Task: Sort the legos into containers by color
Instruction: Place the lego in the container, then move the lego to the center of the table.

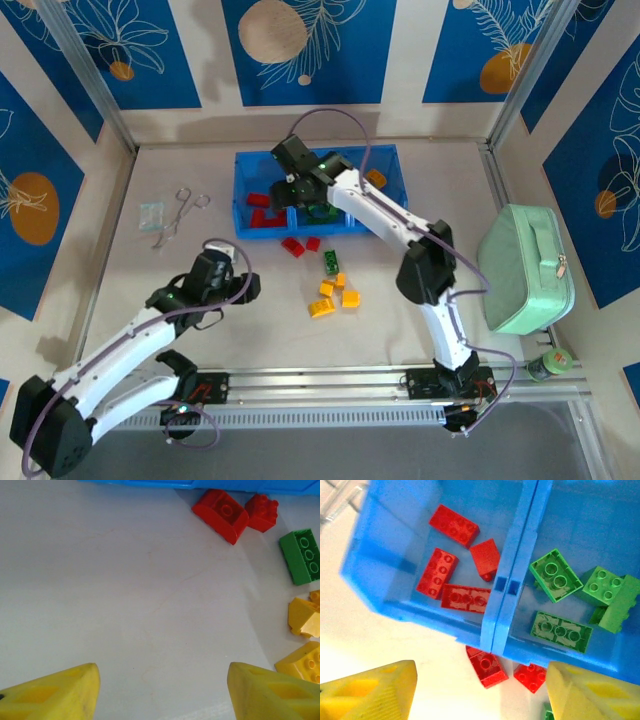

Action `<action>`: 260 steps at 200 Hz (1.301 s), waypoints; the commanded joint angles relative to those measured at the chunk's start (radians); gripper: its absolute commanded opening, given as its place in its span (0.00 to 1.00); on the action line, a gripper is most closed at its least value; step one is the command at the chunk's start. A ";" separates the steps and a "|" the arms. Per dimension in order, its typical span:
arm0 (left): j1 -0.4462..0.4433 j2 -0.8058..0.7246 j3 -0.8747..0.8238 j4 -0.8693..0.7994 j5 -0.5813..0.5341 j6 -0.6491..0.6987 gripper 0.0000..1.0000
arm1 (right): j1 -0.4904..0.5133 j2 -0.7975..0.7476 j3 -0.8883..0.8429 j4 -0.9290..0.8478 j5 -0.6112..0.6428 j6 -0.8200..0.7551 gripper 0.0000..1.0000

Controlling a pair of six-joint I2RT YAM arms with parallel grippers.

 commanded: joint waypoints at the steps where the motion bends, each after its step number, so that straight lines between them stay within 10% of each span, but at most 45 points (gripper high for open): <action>1: -0.020 0.078 0.056 0.093 0.027 0.008 0.72 | 0.003 -0.174 -0.173 0.131 -0.014 0.041 0.69; 103: -0.023 0.582 0.288 0.278 0.022 -0.147 0.75 | -0.126 -0.706 -0.923 0.336 -0.026 0.189 0.66; 260: -0.020 0.920 0.528 0.269 -0.082 -0.135 0.66 | -0.253 -1.026 -1.229 0.355 -0.071 0.234 0.63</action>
